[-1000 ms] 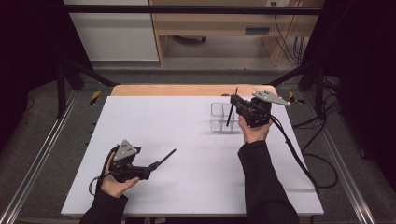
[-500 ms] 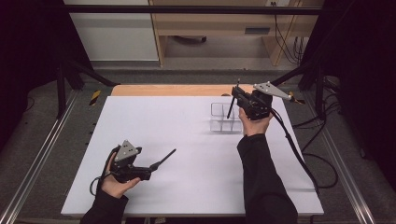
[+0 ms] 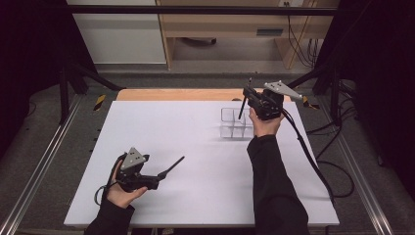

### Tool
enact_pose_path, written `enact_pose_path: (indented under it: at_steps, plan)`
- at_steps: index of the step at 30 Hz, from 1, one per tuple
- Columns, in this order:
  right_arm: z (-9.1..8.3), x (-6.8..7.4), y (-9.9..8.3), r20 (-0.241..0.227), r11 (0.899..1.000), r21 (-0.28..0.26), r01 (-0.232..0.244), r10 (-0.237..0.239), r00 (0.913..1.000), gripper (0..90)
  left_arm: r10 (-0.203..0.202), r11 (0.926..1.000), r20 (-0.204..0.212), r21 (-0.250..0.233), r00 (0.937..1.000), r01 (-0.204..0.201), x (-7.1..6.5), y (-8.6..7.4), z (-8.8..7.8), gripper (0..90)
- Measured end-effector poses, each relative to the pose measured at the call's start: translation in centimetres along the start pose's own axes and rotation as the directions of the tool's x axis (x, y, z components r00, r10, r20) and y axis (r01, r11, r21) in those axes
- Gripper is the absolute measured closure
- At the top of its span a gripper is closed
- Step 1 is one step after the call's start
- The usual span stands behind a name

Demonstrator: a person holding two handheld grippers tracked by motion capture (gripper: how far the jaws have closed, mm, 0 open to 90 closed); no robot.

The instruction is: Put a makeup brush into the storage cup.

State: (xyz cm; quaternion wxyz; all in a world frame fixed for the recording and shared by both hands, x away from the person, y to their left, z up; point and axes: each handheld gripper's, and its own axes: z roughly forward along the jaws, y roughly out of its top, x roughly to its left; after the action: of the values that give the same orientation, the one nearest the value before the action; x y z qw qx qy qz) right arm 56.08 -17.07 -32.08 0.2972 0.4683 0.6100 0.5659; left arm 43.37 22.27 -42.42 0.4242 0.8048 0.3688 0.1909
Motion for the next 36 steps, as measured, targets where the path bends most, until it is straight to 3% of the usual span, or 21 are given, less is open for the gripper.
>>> enact_pose_path:
  at_steps: [21, 36]
  plan:
    - [2.3, -0.9, -0.6, 0.061, 1.0, 0.015, 0.01, -0.011, 0.998, 84.0, 0.007, 1.0, 0.004, 0.0, 1.0, -0.007, -0.1, 0.0, 0.0, 11.7]
    - [3.4, -0.8, -1.7, 0.064, 0.999, 0.044, 0.017, -0.02, 0.9977, 84.0, 0.006, 1.0, 0.004, -0.001, 1.0, -0.006, -0.1, 0.0, 0.0, 11.7]
